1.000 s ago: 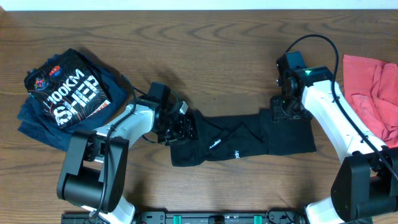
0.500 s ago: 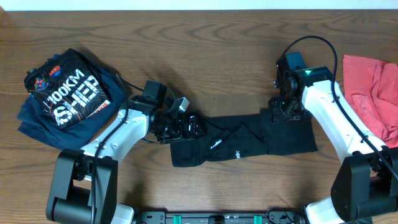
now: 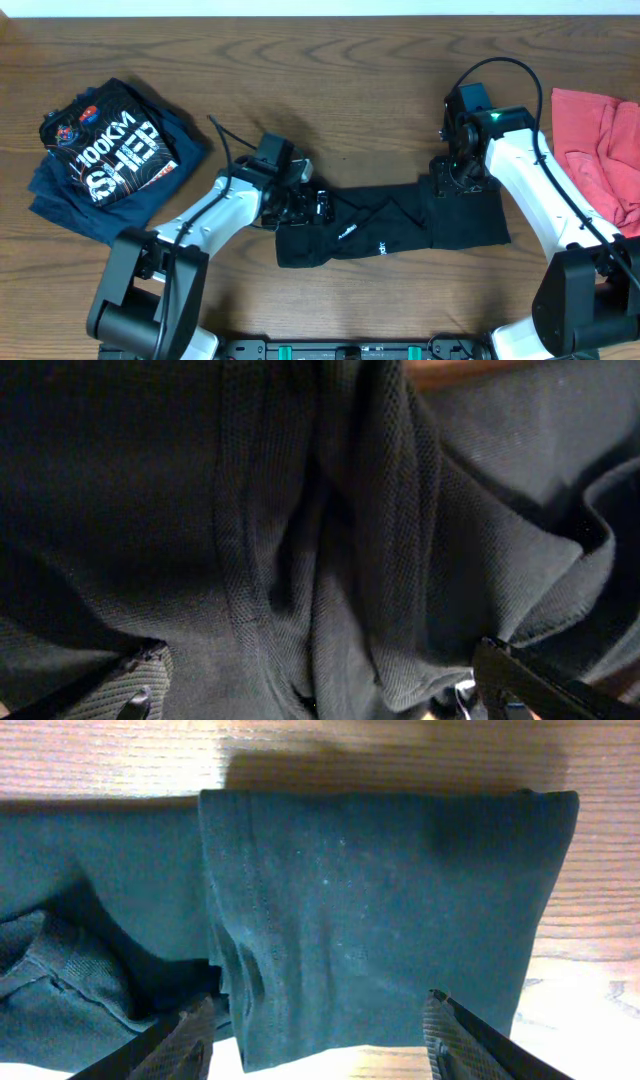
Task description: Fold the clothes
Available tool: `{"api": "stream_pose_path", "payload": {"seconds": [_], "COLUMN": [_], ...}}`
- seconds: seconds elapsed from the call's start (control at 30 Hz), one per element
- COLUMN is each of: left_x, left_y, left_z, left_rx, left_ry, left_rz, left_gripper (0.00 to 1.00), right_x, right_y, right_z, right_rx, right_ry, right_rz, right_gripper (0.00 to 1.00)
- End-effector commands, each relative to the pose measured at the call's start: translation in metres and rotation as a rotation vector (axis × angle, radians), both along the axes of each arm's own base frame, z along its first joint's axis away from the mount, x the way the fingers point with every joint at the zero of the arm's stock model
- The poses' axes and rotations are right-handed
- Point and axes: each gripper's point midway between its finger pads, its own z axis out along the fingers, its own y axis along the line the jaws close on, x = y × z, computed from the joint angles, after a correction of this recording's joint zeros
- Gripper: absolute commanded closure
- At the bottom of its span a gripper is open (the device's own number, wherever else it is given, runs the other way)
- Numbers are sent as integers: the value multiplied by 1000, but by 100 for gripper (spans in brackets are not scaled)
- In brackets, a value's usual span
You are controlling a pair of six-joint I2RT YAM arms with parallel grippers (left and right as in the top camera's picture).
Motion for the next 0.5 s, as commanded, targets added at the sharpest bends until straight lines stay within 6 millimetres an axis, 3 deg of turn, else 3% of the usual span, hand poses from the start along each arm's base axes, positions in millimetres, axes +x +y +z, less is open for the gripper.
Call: {"api": "stream_pose_path", "payload": {"seconds": [0.0,0.07,0.2,0.33,0.37,0.4,0.47], "left_x": [-12,-15,-18,-17,-17,-16,-15], "left_y": [7,5,3,3,4,5,7], "left_z": [-32,-39,-49,-49,-49,-49,-48], "left_rx": [113,126,140,143,143,143,142], "left_ry": [65,78,89,89,89,90,91], "left_rz": [20,7,-3,2,3,7,17], "left_gripper": [2,2,47,79,81,92,94], "right_x": [5,5,5,5,5,5,5], "right_y": [3,4,4,4,4,4,4], "right_z": [6,6,6,6,6,6,6], "right_rx": [20,26,26,26,25,25,25], "right_ry": [-22,-22,-22,-22,-22,-22,-22], "right_rz": [8,8,8,9,9,9,8], "right_gripper": [35,35,35,35,35,35,35]}}
